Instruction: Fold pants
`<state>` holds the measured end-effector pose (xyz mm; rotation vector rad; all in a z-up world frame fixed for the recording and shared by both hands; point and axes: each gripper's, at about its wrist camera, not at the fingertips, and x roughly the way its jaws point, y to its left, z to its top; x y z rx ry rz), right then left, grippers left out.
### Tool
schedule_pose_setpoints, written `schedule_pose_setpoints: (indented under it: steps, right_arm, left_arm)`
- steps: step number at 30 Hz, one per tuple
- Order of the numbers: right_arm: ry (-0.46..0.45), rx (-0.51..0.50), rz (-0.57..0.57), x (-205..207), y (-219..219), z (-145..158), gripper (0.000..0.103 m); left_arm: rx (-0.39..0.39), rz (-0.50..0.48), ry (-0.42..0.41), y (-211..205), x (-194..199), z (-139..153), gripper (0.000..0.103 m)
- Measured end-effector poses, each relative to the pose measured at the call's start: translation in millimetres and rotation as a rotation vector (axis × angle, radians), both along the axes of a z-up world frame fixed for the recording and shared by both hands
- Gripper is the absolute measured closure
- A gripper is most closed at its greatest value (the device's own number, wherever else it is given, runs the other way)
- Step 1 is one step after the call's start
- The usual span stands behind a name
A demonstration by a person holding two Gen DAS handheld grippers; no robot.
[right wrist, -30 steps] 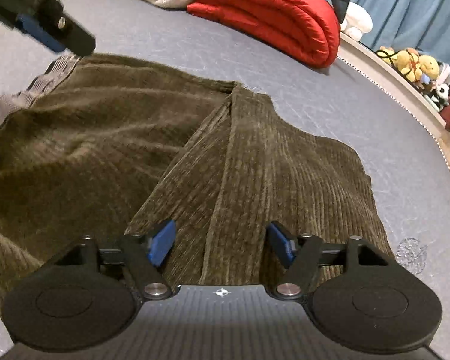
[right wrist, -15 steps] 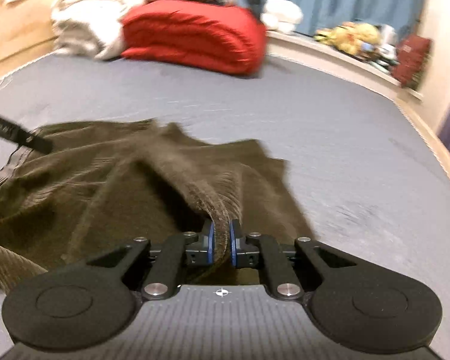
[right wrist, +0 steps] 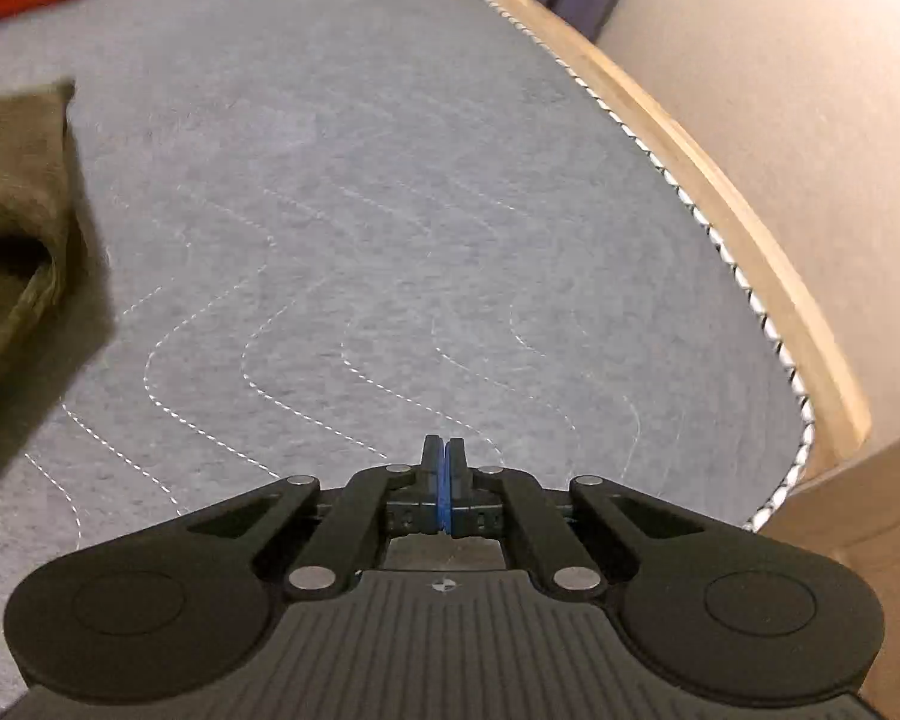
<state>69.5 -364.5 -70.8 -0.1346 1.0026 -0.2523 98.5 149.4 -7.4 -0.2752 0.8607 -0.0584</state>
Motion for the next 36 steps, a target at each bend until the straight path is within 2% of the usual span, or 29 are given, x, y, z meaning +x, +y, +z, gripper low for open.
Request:
schedule_pose_setpoints:
  steps: [2,4,5,6,8,9,14,17,20,24,31,32,36]
  right_arm:
    - [-0.094,0.09,0.043,-4,4,12,0.1]
    - [-0.197,0.173,0.126,-2,20,28,0.093]
    - [-0.235,0.193,0.175,1,31,33,0.084]
    - [-0.281,0.2,0.248,6,48,39,0.069]
    - [-0.34,0.173,0.377,14,81,45,0.056]
    - [-0.358,0.153,0.455,19,101,45,0.055]
    - [-0.341,0.077,0.735,35,174,30,0.054]
    - [-0.294,0.035,0.843,42,211,12,0.048]
    - [-0.249,-0.101,0.925,36,237,-5,0.046]
    - [-0.235,-0.162,0.936,40,247,-14,0.045]
    - [-0.245,-0.173,0.926,40,250,-24,0.046]
    - [-0.248,-0.175,0.922,38,250,-23,0.047]
    - [-0.263,-0.168,0.905,37,250,-20,0.064]
  left_arm:
    - [0.009,-0.011,0.001,-7,1,-1,0.044]
    - [0.026,-0.021,0.004,-14,2,-4,0.044]
    - [0.036,-0.024,0.007,-16,2,-6,0.044]
    - [0.045,-0.026,0.011,-18,2,-8,0.044]
    - [0.062,-0.022,0.015,-19,1,-12,0.044]
    - [0.071,-0.018,0.018,-18,1,-14,0.044]
    - [0.099,0.013,0.033,-6,4,-20,0.042]
    - [0.1,0.031,0.041,4,5,-22,0.042]
    - [0.105,0.033,0.047,9,6,-23,0.042]
    - [0.115,0.036,0.06,11,9,-27,0.042]
    - [0.112,0.021,0.054,6,13,-27,0.042]
    - [0.111,0.019,0.056,5,14,-27,0.042]
    - [0.114,0.011,0.058,2,15,-29,0.042]
